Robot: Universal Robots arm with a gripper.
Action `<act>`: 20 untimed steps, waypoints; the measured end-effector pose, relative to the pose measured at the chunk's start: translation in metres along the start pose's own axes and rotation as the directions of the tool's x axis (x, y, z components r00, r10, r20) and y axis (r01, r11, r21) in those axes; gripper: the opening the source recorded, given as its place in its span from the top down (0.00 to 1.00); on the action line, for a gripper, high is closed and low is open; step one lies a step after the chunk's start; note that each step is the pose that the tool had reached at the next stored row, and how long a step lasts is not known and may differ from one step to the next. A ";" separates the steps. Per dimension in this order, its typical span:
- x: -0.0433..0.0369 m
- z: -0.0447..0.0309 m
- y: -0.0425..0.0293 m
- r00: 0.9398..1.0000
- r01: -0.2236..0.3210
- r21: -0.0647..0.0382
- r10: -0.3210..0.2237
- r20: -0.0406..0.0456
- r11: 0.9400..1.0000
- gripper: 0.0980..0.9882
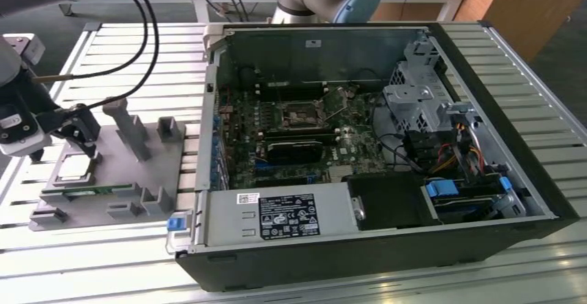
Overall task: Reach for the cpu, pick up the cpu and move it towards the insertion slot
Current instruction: 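Pick up the cpu and move it towards the insertion slot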
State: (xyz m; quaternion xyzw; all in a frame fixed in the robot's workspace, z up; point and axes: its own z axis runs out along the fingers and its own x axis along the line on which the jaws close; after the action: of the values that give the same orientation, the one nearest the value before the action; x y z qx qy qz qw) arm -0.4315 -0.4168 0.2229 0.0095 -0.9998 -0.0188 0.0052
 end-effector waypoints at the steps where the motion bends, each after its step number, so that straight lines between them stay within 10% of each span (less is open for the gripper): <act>1: 0.0000 0.0018 -0.0002 1.000 0.000 0.000 0.000 0.000 1.000 0.17; 20: 0.0056 0.0278 0.0008 1.000 -0.001 0.001 0.001 0.000 1.000 0.19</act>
State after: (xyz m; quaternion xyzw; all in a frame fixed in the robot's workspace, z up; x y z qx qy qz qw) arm -0.4374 -0.4151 0.1952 0.0093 -0.9998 -0.0181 0.0053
